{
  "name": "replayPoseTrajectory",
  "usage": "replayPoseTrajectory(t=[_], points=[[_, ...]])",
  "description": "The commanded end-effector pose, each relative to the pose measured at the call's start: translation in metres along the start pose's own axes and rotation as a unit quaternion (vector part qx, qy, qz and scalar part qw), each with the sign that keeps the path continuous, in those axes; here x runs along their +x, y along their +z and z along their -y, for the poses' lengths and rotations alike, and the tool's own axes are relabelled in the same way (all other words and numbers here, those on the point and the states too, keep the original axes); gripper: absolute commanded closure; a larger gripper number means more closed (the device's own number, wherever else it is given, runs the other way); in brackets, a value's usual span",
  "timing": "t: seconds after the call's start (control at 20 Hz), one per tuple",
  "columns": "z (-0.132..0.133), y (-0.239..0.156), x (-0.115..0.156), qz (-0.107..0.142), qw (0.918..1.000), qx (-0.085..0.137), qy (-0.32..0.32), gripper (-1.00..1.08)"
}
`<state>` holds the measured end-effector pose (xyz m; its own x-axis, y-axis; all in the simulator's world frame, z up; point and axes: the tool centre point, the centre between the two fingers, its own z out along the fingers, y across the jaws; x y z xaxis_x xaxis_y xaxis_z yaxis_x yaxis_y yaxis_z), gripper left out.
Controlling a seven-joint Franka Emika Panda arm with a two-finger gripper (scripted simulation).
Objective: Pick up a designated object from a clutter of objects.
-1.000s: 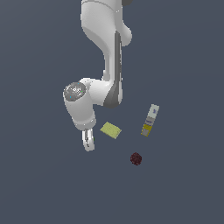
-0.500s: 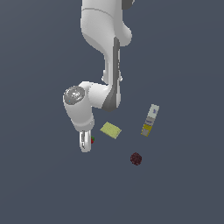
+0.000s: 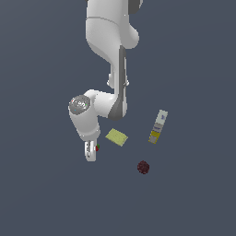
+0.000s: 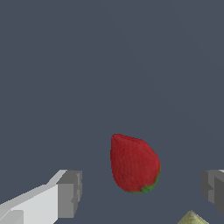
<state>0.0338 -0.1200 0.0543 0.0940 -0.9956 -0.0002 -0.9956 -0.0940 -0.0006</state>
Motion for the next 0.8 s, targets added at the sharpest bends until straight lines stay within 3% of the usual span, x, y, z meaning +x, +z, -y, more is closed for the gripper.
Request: replayPoseTrajectory(t=[0.0,0.4,0.45,0.75], points=[[-0.001,0.013,0.000,0.000,1.0000,0.000,0.001,-0.92],[0.000,0.032,0.000,0.000,1.0000,0.000,0.002,-0.92],[0.000,0.032,0.000,0.000,1.0000,0.000,0.002,1.08],[0.000,0.032,0.000,0.000,1.0000,0.000,0.002,1.08]])
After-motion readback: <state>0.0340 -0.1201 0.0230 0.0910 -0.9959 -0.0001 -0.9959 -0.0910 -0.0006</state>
